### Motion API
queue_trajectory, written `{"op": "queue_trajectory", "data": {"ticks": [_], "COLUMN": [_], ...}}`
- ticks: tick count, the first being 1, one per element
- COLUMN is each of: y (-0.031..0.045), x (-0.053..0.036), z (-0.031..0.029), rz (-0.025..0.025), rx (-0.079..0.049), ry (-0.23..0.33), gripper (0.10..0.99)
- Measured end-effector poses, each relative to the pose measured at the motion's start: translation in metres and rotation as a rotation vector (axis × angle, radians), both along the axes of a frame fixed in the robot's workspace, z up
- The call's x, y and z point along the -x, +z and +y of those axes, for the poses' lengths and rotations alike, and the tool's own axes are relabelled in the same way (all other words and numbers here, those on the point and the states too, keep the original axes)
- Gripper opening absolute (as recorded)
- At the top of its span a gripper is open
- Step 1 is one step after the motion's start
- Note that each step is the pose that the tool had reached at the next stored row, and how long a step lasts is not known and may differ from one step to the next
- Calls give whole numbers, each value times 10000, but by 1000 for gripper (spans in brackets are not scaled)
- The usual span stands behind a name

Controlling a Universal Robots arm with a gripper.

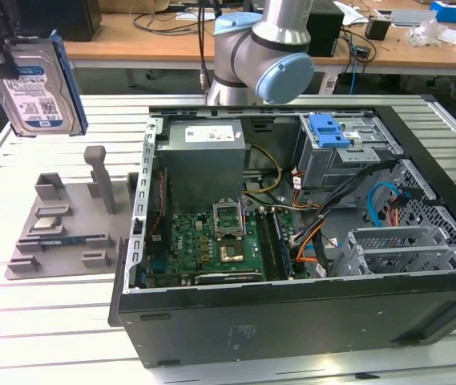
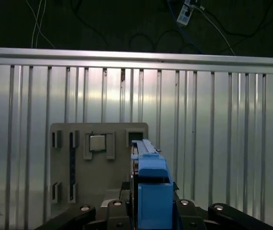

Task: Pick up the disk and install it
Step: 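Pick up the disk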

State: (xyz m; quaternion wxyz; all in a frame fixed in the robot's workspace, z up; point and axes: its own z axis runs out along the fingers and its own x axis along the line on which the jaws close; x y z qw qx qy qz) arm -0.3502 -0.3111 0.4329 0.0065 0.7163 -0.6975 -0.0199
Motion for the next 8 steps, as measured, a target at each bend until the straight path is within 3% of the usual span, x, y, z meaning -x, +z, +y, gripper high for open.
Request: {"op": "queue_trajectory", "data": {"ticks": [2,8], "y": [104,242], "x": [0,0], "z": [3,9], "rz": [0,1], "rx": [0,0], "ry": [1,1], "gripper": [369,369]}}
